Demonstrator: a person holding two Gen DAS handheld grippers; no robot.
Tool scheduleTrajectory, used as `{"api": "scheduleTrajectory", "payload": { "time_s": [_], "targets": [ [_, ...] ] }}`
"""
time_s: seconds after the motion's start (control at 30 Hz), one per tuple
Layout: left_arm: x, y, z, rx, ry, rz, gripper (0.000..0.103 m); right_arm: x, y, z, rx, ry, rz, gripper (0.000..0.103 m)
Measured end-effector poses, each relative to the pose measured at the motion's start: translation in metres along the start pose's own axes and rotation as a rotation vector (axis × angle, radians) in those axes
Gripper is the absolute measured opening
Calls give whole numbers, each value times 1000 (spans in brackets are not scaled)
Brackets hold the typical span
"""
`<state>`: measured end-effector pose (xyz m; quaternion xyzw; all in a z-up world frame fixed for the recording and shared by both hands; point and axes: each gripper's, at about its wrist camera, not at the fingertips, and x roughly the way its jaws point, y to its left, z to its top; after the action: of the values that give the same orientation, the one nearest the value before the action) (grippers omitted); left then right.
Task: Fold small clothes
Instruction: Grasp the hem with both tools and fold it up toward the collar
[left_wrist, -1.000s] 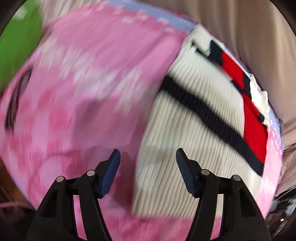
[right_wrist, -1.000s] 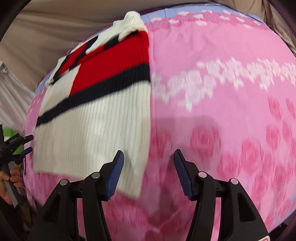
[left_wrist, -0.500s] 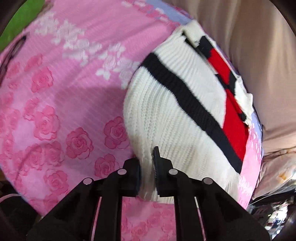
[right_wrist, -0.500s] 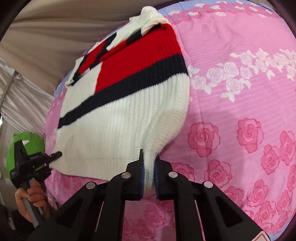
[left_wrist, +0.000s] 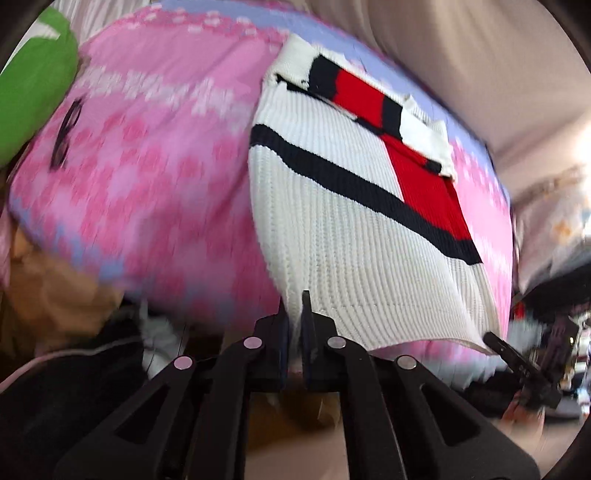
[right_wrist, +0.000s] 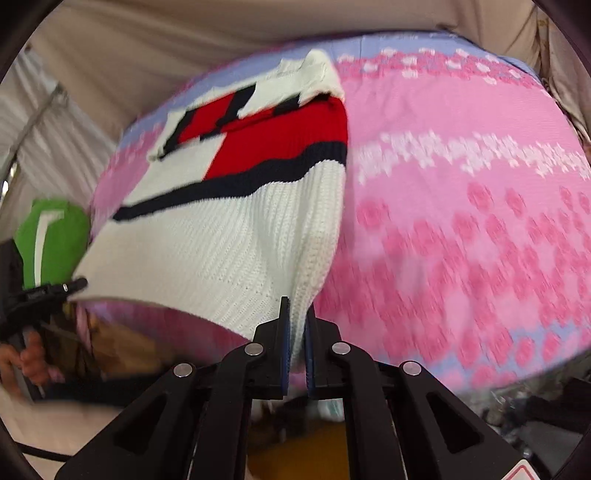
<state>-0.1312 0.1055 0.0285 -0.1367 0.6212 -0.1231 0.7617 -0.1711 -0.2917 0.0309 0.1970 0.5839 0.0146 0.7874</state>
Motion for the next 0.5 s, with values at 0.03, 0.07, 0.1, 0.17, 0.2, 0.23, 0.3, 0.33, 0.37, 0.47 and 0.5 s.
{"api": "scheduleTrajectory", "payload": {
  "time_s": [0.03, 0.07, 0.1, 0.17, 0.2, 0.23, 0.3, 0.33, 0.37, 0.47, 0.5],
  "targets": [
    [-8, 1, -13, 5, 30, -6, 4, -2, 2, -14, -15, 42, 2, 6],
    [-21, 2, -26, 14, 52, -20, 4, -8, 6, -32, -40, 93, 4, 6],
    [-32, 3, -32, 22, 53, -27, 4, -17, 11, -50, -75, 147, 13, 6],
    [-59, -5, -27, 42, -11, -34, 4, -32, 18, -67, -76, 195, 46, 6],
    [-66, -11, -19, 51, -54, -40, 4, -42, 18, -65, -45, 178, 79, 6],
    [-72, -16, -6, 55, -100, -53, 4, -50, 18, -56, -33, 137, 91, 6],
    [-73, -31, 31, 80, -208, -76, 4, -67, 17, -18, -34, -21, 89, 6],
    [-62, -40, 59, 96, -273, -58, 4, -72, 12, 8, -25, -120, 91, 6],
    [-50, -44, 77, 100, -296, -55, 4, -72, 5, 31, -10, -207, 88, 6],
    [13, -55, 135, 109, -317, 39, 5, -31, -19, 97, 83, -345, 94, 6],
    [36, -58, 150, 123, -316, 80, 8, -6, -26, 119, 123, -330, 114, 7]
  ]
}}
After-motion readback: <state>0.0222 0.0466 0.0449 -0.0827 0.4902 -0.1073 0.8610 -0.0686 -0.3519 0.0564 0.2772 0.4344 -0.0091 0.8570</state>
